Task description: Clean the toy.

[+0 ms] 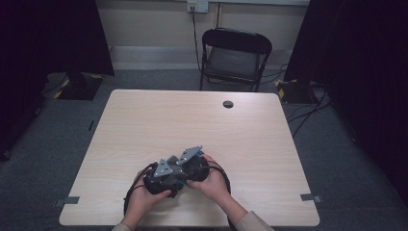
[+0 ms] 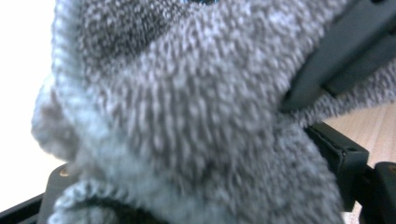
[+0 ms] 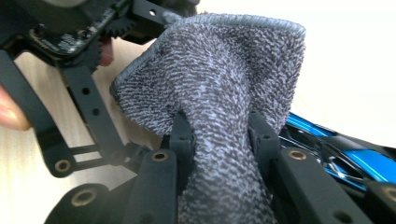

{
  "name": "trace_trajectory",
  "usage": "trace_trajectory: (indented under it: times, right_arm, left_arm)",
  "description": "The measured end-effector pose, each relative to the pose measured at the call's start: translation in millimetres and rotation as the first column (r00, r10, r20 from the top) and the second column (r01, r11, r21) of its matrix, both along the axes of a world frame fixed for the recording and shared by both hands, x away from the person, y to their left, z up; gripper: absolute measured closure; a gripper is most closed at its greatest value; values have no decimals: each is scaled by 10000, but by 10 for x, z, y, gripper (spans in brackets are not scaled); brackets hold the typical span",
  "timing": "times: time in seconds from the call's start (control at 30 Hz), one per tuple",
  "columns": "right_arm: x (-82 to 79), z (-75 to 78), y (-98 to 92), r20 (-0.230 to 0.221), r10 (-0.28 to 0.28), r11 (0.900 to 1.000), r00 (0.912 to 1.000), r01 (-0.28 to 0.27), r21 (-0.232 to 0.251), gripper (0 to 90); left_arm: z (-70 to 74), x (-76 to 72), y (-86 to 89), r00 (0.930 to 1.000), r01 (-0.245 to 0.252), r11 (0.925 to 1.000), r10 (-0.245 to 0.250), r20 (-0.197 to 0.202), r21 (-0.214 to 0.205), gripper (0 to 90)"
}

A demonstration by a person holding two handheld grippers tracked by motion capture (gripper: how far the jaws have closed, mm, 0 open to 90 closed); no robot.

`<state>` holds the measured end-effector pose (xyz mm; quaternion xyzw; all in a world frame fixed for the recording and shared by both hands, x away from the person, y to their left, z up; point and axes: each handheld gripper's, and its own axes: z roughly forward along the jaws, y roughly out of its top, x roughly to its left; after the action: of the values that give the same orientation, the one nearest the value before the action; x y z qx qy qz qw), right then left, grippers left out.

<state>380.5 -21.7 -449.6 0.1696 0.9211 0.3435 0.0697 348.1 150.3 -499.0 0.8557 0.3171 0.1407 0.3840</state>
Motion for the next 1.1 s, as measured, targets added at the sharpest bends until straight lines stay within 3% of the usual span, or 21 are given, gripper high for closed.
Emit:
trace_trajectory:
  times: [0.3, 0.6, 1.1]
  right_arm:
    - [136, 39, -122, -113, -557, 9981, 9984, 559, 252, 694]
    - [243, 68, -216, 28, -1022, 9947, 9948, 1022, 121, 694]
    - [492, 15, -515, -296, -2287, 9727, 9730, 2297, 341, 695]
  left_arm:
    - [-1, -2, -2, 10000, -19, 10000, 19, -13, -16, 232]
    - [0, -7, 0, 10000, -23, 10000, 23, -9, 2, 233]
    - [-1, -11, 0, 10000, -42, 10000, 42, -7, -16, 233]
